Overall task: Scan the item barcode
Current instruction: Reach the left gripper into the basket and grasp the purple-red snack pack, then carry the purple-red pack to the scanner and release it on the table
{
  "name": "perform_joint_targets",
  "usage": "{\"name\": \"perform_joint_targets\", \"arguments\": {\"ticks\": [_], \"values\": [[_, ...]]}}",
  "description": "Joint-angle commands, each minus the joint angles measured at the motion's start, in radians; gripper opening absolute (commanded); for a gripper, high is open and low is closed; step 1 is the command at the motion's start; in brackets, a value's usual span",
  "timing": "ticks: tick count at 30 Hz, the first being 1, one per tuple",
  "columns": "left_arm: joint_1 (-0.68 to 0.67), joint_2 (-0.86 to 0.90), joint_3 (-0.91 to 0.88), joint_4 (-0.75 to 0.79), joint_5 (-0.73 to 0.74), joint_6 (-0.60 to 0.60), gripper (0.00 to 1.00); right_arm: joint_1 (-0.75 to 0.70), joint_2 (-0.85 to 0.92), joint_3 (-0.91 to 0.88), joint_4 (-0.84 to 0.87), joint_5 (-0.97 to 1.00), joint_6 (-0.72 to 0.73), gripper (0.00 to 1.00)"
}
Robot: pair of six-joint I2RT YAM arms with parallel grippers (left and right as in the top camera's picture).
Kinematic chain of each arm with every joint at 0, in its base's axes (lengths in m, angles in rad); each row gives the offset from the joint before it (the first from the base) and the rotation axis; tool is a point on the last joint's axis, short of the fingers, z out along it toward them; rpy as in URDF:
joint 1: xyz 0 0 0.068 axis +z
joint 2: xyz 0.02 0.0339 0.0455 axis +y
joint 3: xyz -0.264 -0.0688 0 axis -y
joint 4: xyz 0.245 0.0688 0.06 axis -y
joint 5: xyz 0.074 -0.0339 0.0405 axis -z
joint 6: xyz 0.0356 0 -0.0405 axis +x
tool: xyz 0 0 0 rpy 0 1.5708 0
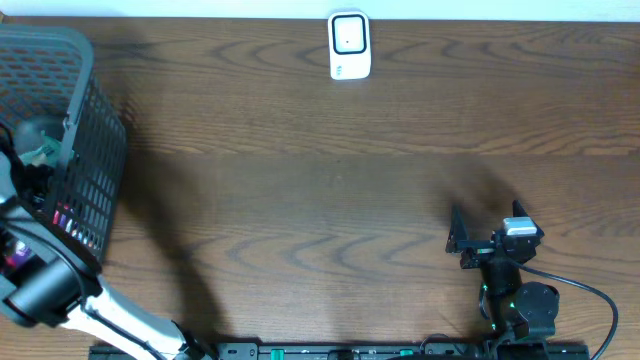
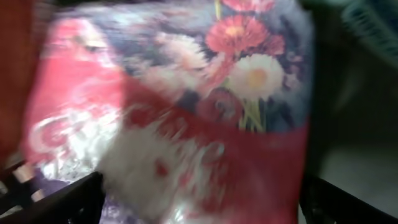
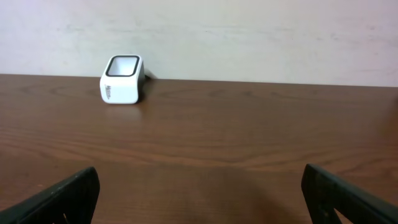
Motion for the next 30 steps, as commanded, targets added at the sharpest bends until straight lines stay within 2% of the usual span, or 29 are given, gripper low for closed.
{"name": "perform_joint_targets", "arguments": {"ticks": [1, 6, 7, 8, 9, 11, 16, 20, 27, 30], "values": [[-0.001, 0.043, -0.001, 0.008, -0.013, 0.008, 0.98, -0.004, -0.005, -0.001, -0.005, 0.005, -0.010, 0.99], [-0.001, 0.063, 0.000, 0.003, -0.002, 0.013, 0.98, -0.004, -0.005, -0.001, -0.005, 0.005, -0.011, 0.99], [-0.001, 0.061, 0.000, 0.003, 0.002, 0.014, 0.91, -0.004, -0.005, -0.001, -0.005, 0.005, -0.011, 0.99], [-0.001, 0.061, 0.002, 0.002, 0.002, 0.017, 0.56, -0.004, -0.005, -0.001, -0.005, 0.005, -0.011, 0.99], [-0.001, 0.060, 0.003, 0.000, 0.002, 0.017, 0.31, -0.004, -0.005, -0.001, -0.005, 0.005, -0.011, 0.99], [-0.001, 0.054, 0.015, -0.014, 0.002, 0.016, 0.07, -0.004, -0.005, -0.001, -0.005, 0.005, -0.011, 0.99], [-0.003, 0.000, 0.081, -0.063, 0.003, 0.016, 0.07, -0.004, -0.005, -0.001, -0.005, 0.005, -0.011, 0.99], [-0.003, -0.110, 0.169, -0.090, 0.052, 0.016, 0.07, -0.004, -0.005, -0.001, -0.005, 0.005, -0.011, 0.99], [-0.003, -0.426, 0.248, 0.018, 0.242, 0.014, 0.07, -0.004, -0.005, -0.001, -0.005, 0.005, -0.011, 0.99], [-0.003, -0.529, 0.248, 0.060, 0.345, -0.093, 0.07, -0.004, -0.005, -0.001, -0.005, 0.005, -0.011, 0.99]]}}
